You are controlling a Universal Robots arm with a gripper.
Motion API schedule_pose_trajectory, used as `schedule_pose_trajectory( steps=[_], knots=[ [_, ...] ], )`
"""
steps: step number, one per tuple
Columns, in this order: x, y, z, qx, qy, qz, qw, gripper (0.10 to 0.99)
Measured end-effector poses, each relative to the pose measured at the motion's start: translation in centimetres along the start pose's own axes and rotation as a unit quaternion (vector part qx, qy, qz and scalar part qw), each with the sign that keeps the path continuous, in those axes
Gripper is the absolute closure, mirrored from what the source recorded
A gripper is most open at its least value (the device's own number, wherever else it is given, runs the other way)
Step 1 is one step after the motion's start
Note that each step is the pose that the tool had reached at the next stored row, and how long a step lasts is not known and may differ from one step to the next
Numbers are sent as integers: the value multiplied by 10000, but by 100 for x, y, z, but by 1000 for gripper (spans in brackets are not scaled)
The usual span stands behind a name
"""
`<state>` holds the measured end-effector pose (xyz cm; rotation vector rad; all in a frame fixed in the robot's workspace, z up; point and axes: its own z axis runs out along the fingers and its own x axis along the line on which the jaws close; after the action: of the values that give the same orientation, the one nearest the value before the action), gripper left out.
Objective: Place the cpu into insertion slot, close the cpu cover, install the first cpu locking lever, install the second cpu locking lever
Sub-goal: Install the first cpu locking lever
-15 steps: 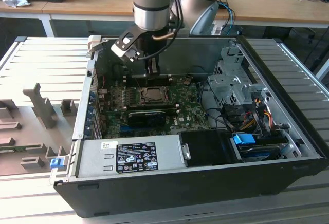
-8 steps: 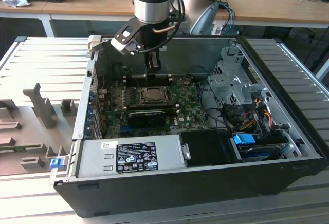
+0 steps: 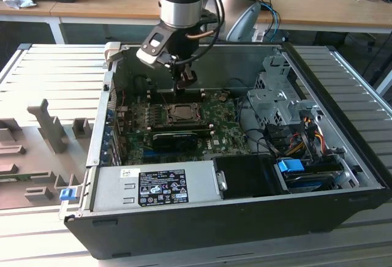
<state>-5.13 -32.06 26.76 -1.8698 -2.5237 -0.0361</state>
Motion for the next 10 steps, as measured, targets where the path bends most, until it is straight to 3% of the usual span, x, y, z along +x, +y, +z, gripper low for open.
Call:
schedule_pose_trajectory(
  steps=[3, 10],
  knots=[
    [0, 0, 0, 5, 7, -362, 9993, 980],
    [0, 0, 0, 11, 15, -826, 9966, 980]
  ],
)
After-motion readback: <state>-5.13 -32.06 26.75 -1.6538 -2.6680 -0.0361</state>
